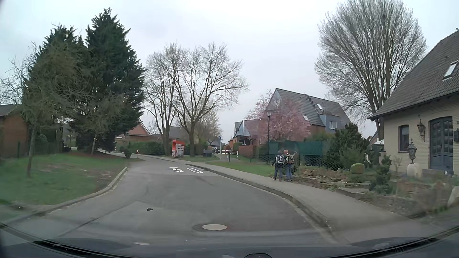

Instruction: Follow the waypoints while adhering to traffic rules and regulations

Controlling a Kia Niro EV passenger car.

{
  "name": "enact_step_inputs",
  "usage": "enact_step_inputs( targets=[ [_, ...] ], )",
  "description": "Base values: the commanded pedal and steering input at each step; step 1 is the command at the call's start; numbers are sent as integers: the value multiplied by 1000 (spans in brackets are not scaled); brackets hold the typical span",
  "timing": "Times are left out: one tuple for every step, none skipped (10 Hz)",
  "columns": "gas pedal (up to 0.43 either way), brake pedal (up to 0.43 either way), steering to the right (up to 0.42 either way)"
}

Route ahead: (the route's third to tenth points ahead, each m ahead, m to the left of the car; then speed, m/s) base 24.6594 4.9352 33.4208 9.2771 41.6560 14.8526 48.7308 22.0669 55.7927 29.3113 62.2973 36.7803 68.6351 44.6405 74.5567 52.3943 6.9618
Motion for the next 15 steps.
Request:
enact_step_inputs(
  targets=[
    [150, 0, -44],
    [150, 0, -50],
    [150, 0, -56],
    [150, 0, -64],
    [150, 0, -70],
    [150, 0, -70],
    [150, 0, -71],
    [150, 0, -71],
    [150, 0, -72],
    [150, 0, -70],
    [150, 0, -71],
    [150, 0, -71],
    [150, 0, -69],
    [150, 0, -66],
    [150, 0, -66]
  ],
)
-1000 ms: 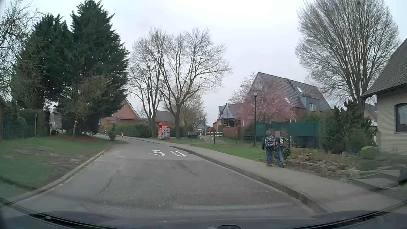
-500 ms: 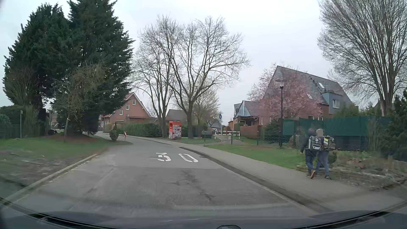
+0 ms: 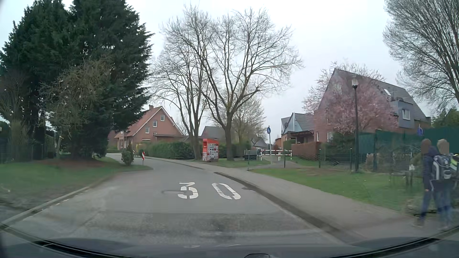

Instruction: Follow the waypoints while adhering to traffic rules and regulations

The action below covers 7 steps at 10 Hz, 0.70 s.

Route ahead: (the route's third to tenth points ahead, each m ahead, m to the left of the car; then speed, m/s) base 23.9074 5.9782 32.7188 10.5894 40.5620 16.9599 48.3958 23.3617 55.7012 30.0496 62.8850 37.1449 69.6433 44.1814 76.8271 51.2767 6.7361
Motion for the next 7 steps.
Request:
enact_step_inputs(
  targets=[
    [150, 0, -66],
    [150, 0, -63],
    [138, 0, -61],
    [138, 0, -61],
    [138, 0, -62],
    [138, 0, -62],
    [138, 0, -61]
  ],
)
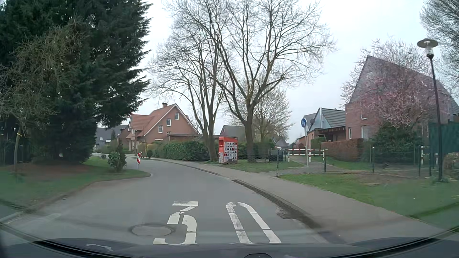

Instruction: Follow the waypoints while adhering to traffic rules and regulations

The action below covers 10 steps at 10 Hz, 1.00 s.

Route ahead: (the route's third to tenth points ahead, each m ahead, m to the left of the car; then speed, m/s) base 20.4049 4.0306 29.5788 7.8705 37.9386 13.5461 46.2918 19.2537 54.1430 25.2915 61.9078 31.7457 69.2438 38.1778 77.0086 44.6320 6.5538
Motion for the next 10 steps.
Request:
enact_step_inputs(
  targets=[
    [138, 0, -61],
    [150, 0, -62],
    [150, 0, -63],
    [150, 0, -63],
    [150, 0, -63],
    [150, 0, -63],
    [157, 0, -65],
    [197, 0, -78],
    [197, 0, -87],
    [197, 0, -87]
  ],
)
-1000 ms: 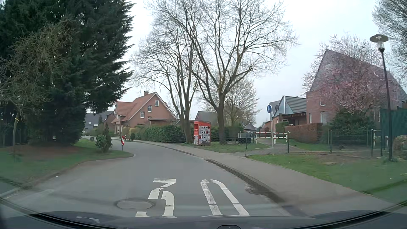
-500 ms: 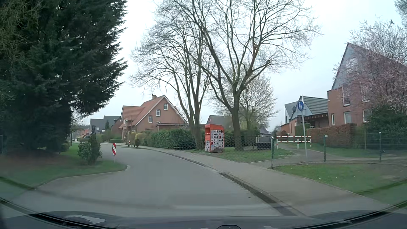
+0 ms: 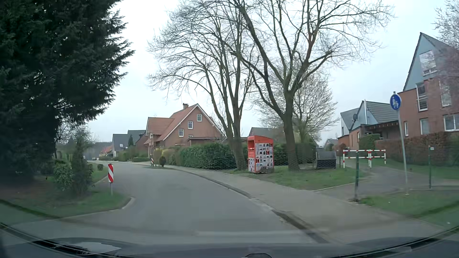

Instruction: Follow the waypoints while adhering to traffic rules and regulations

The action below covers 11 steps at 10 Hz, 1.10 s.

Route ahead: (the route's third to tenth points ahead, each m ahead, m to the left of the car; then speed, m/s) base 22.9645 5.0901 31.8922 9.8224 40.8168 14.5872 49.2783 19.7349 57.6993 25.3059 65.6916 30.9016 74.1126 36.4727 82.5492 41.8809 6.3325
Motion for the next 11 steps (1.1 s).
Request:
enact_step_inputs(
  targets=[
    [189, 0, -85],
    [189, 0, -89],
    [189, 0, -92],
    [189, 0, -93],
    [189, 0, -88],
    [189, 0, -93],
    [189, 0, -105],
    [189, 0, -120],
    [189, 0, -128],
    [189, 0, -137],
    [189, 0, -139]
  ],
)
